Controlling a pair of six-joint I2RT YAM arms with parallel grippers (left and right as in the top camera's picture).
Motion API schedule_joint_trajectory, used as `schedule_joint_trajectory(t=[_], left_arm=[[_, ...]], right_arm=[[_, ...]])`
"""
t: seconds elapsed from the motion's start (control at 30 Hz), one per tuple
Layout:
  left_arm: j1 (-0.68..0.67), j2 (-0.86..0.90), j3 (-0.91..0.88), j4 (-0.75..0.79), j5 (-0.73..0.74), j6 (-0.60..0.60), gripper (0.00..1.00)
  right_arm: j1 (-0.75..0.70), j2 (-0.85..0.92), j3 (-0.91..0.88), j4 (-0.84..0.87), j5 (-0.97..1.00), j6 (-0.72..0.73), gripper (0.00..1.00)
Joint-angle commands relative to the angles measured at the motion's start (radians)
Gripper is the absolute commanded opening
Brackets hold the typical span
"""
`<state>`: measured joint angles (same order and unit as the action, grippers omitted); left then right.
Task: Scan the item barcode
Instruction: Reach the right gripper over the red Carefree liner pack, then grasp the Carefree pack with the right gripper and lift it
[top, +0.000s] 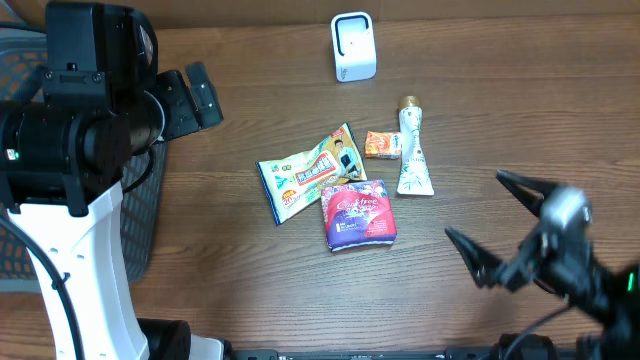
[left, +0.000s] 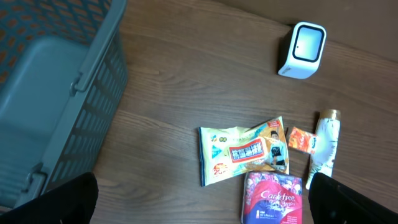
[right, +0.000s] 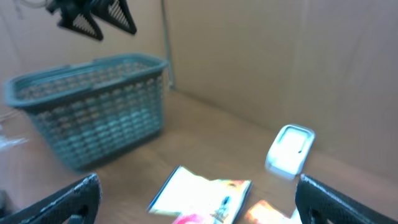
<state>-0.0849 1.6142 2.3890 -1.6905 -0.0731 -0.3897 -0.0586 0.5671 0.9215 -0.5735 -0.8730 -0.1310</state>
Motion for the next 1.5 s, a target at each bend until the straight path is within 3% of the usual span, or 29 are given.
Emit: schedule_joint_trajectory(t=[0.0, 0.13, 0.27, 0.43, 0.53, 0.73, 1.07, 1.27, 1.47], left_arm=[[0.001, 0.002, 0.002, 0.001, -0.013, 0.009, 1.00], [0.001, 0.002, 0.002, 0.001, -0.013, 0.009, 1.00], [0.001, 0.002, 0.002, 0.001, -0.013, 0.009, 1.00], [0.001, 0.002, 0.002, 0.001, -0.013, 0.009, 1.00], [0.001, 0.002, 0.002, 0.001, -0.013, 0.009, 1.00], [0.001, 0.002, 0.002, 0.001, -0.013, 0.009, 1.00], [0.001, 0.002, 0.002, 0.001, -0.013, 0.009, 1.00], [0.001, 0.002, 0.002, 0.001, -0.013, 0.009, 1.00], [0.001, 0.002, 0.002, 0.001, -0.013, 0.009, 1.00]], right_arm=[[-0.003, 0.168, 0.116, -0.088, -0.214, 0.025, 1.00], [-0.003, 0.312, 0.130, -0.091, -0.393, 0.111, 1.00], [0.005, 0.462, 0.130, -0.065, -0.354, 0.229, 1.00], [0.180, 0.579, 0.132, -0.136, 0.214, 0.391, 1.00], [0.414, 0.680, 0.172, -0.239, 0.621, 0.453, 1.00], [0.715, 0.906, 0.249, -0.343, 1.025, 0.483, 1.00], [0.924, 1.048, 0.251, -0.274, 1.199, 0.415, 1.00], [1.009, 1.048, 0.253, -0.219, 1.069, 0.415, 1.00], [1.091, 1.080, 0.253, -0.164, 1.152, 0.319, 1.00]])
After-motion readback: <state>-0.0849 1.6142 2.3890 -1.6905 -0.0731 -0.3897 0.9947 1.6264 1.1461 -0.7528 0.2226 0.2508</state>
